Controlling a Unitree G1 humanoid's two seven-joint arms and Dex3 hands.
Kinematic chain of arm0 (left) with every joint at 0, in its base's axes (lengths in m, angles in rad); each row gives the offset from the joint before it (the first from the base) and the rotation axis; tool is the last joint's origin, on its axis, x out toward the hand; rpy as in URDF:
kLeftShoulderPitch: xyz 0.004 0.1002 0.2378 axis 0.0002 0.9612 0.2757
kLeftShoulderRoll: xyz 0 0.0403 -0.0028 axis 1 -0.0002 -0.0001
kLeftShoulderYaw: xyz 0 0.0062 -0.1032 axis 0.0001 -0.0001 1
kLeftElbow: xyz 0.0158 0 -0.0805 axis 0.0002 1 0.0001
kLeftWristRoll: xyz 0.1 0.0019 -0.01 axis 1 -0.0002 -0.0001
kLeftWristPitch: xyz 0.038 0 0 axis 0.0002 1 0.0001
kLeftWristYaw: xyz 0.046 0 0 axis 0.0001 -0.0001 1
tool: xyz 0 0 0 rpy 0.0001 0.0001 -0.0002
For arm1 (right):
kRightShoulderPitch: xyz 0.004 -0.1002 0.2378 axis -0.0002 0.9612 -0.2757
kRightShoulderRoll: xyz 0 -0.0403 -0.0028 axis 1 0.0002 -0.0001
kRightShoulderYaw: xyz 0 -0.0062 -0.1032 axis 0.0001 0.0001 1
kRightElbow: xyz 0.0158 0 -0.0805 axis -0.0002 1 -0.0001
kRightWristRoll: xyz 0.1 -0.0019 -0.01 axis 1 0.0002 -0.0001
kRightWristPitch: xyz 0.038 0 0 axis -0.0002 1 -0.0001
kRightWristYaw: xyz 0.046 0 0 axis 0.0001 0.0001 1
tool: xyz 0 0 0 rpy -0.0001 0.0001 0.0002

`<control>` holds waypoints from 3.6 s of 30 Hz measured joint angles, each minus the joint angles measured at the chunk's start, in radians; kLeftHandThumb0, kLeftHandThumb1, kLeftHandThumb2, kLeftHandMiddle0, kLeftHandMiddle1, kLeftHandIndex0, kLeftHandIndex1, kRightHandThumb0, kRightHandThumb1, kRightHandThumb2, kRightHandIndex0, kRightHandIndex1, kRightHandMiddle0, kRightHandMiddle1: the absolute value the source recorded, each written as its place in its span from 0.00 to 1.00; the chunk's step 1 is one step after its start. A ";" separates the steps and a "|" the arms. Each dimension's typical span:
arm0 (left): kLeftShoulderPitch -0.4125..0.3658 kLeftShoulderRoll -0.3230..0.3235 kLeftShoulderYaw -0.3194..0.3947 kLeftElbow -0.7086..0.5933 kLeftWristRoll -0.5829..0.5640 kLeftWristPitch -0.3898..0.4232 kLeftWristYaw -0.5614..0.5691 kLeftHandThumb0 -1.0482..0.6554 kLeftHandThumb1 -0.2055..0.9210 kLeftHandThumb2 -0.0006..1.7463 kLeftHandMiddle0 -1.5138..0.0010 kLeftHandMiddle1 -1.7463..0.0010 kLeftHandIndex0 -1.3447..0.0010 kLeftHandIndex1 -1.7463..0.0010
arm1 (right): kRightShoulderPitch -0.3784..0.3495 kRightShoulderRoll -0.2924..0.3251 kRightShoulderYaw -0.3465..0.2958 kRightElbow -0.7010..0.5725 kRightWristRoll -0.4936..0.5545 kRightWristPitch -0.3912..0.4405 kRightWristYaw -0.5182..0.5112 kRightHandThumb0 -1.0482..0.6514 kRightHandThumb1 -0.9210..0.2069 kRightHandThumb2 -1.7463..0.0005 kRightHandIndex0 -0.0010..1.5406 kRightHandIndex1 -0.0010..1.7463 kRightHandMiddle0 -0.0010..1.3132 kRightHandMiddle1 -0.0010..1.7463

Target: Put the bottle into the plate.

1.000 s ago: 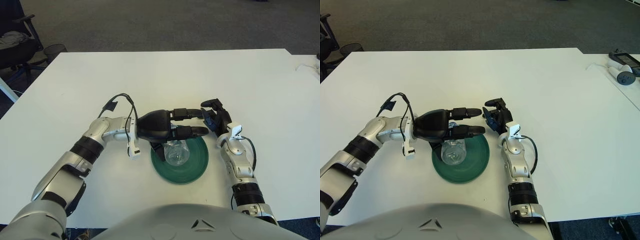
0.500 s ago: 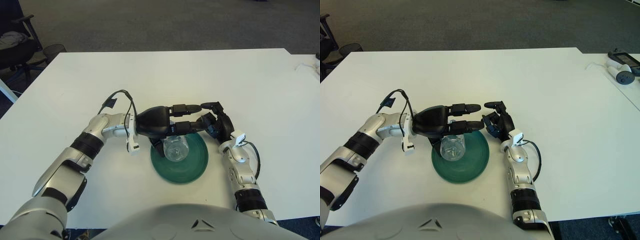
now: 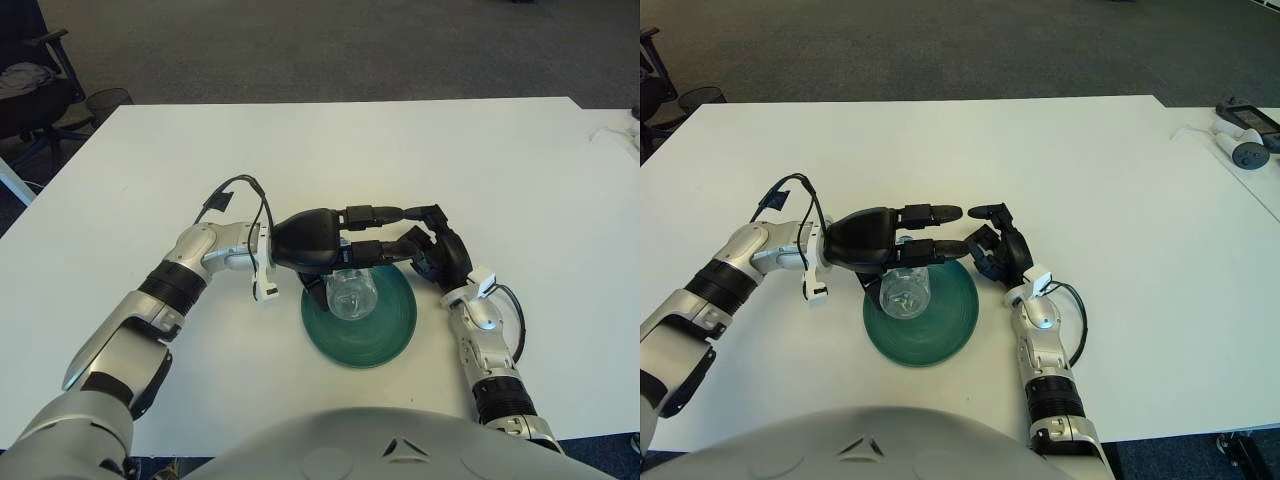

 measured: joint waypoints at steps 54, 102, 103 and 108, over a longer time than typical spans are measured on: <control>-0.143 0.027 -0.050 -0.093 -0.029 0.059 -0.241 0.23 0.91 0.16 1.00 1.00 1.00 1.00 | 0.082 0.053 0.153 -0.329 -0.256 0.397 -0.379 0.82 0.03 0.78 0.26 0.88 0.01 0.83; -0.038 -0.076 0.203 0.148 -0.642 0.245 -0.276 0.25 0.99 0.26 0.66 0.82 0.91 0.34 | 0.031 0.064 0.083 -0.097 -0.128 0.107 -0.266 0.41 0.00 0.74 0.27 0.61 0.20 0.96; -0.029 -0.087 0.223 0.174 -0.649 0.236 -0.256 0.27 0.97 0.26 0.68 0.71 0.88 0.28 | 0.032 0.065 0.082 -0.098 -0.129 0.107 -0.268 0.41 0.00 0.74 0.27 0.61 0.20 0.96; 0.007 -0.159 0.346 0.252 -0.752 0.204 -0.152 0.55 0.60 0.62 0.65 0.16 0.73 0.05 | 0.035 0.069 0.078 -0.105 -0.133 0.108 -0.279 0.41 0.00 0.73 0.28 0.61 0.18 0.98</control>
